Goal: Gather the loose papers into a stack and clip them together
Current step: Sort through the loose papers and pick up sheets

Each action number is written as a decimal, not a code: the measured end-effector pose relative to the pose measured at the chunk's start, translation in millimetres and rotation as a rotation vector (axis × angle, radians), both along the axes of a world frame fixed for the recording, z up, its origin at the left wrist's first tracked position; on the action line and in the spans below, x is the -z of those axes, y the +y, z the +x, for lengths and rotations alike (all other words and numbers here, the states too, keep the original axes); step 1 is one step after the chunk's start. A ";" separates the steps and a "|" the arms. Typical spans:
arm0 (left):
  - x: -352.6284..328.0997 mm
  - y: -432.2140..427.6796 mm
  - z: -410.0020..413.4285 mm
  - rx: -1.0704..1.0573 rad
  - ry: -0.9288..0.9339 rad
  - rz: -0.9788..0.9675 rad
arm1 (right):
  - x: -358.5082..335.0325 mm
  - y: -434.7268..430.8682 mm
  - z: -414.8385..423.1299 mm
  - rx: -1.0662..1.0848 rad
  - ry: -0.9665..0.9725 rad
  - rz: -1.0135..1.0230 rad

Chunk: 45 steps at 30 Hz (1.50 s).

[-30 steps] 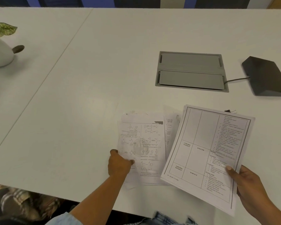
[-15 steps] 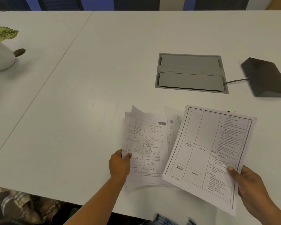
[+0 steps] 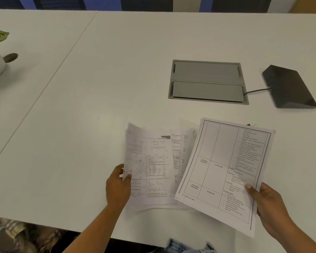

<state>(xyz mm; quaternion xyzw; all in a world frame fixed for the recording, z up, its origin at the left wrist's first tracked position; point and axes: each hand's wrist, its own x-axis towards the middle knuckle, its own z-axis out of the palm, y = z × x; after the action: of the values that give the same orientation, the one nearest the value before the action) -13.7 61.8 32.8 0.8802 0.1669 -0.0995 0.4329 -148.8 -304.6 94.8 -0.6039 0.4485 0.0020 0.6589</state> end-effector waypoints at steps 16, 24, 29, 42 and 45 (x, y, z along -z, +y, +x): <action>14.4 -31.0 25.8 -0.099 0.200 0.238 | 6.5 -0.6 -5.2 0.004 0.033 -0.017; 1.5 -35.7 25.1 -0.170 0.198 0.116 | 11.7 -6.4 -6.2 0.017 0.058 -0.039; -12.4 -32.4 20.7 -0.141 0.066 -0.064 | 12.7 -7.8 -3.9 0.027 0.063 -0.040; -44.6 -1.1 24.3 0.120 0.106 0.018 | -0.1 2.5 9.0 0.001 0.008 0.002; -66.2 -6.9 22.8 0.146 -0.006 0.090 | -0.5 2.7 11.6 -0.004 0.001 -0.003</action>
<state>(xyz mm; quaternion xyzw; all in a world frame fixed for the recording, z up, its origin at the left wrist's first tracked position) 9.1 54.9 99.1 0.9089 0.1052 -0.1206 0.3852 -137.3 -301.9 95.3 -0.6056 0.4476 0.0030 0.6579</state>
